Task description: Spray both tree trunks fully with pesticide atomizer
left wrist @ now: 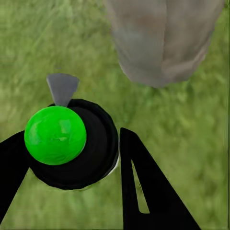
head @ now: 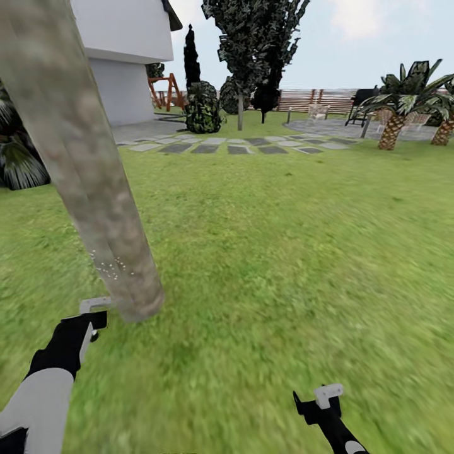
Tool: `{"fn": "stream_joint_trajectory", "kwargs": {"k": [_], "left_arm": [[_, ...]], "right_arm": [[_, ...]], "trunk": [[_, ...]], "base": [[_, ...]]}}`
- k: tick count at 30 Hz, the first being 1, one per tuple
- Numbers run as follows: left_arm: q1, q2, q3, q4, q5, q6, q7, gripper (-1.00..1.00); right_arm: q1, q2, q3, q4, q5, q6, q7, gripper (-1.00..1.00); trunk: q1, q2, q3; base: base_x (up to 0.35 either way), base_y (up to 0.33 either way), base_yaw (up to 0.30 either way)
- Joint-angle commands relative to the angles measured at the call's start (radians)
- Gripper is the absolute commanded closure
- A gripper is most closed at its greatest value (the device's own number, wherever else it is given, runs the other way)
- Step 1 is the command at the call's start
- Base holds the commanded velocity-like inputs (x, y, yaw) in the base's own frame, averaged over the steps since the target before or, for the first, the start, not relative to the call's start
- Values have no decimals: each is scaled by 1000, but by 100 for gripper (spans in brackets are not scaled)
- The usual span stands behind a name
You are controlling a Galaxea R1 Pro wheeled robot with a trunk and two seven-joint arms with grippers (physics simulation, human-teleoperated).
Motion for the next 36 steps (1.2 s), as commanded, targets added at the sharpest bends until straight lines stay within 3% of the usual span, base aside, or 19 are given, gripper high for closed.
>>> {"fn": "stream_joint_trajectory", "kwargs": {"k": [1, 2, 3, 6, 8, 9, 11, 12, 13, 15, 18, 19, 21, 23, 31, 36], "left_arm": [[-14, -3, -6, -13, -4, 16, -1, 100], [-73, -10, -86, -40, -3, 91, -3, 100], [-105, -7, -122, -43, 0, 125, -3, 100], [-151, 22, -134, -43, 1, 144, -6, 100], [-165, 81, -134, -39, 2, 151, -22, 100], [-166, 95, -136, -40, 2, 152, -39, 100], [-171, 87, -141, -46, 0, 168, -67, 100], [-183, 69, -146, -49, -1, 183, -71, 100], [-209, 32, -175, -52, -1, 210, -74, 100], [-220, 14, -205, -52, 0, 219, -76, 100], [-223, 32, -210, -42, 0, 222, -78, 100], [-221, 60, -209, -41, 1, 222, -78, 100], [-214, 93, -209, -46, 2, 222, -80, 100], [-206, 107, -215, -52, 2, 222, -100, 100], [-202, 102, -214, -44, 3, 221, -117, 100], [-202, 98, -216, -39, 2, 221, -116, 100]], "right_arm": [[0, 0, -9, 0, 6, -3, 6, -100], [0, -1, -10, 0, 6, -4, 6, -100], [0, -1, -10, 0, 6, -4, 6, -100], [0, -1, -10, 0, 6, -4, 6, -100], [0, -1, -10, 0, 6, -4, 6, -100], [0, -1, -10, 0, 6, -4, 5, -100], [0, -1, -10, 0, 6, -4, 4, -100], [0, -1, -10, 0, 6, -4, 4, -100], [0, -1, -10, 0, 6, -4, 4, -100], [0, -1, -10, 0, 6, -4, 4, -100], [0, -2, -10, 0, 6, -4, 4, -100], [0, -2, -10, 0, 6, -4, 4, -100], [0, -2, -10, 0, 6, -4, 4, -100], [0, -2, -10, 0, 6, -4, 4, -100], [0, -1, -10, 0, 6, -4, 5, -100], [0, -1, -10, 0, 6, -4, 5, -100]], "trunk": [[0, 0, -1], [0, 0, -1], [0, 0, -1], [0, 0, -1], [0, 0, -1], [0, 0, -1], [0, 0, -1], [0, 0, -1], [0, 0, -1], [0, 0, -1], [0, 0, -1], [0, 0, -1], [0, 0, -1], [0, 0, -1], [0, 0, -1], [0, 0, -1]], "base": [[0, 0, 277], [0, 0, 276], [0, 0, 266], [0, 0, 219], [0, 0, 60], [0, 0, 18], [0, 0, 6], [0, 0, 2], [0, 0, 0], [0, 0, 0], [0, 0, 0], [0, 0, 0], [0, 0, 0], [0, 0, 0], [168, -111, 14], [173, -212, 242]]}}
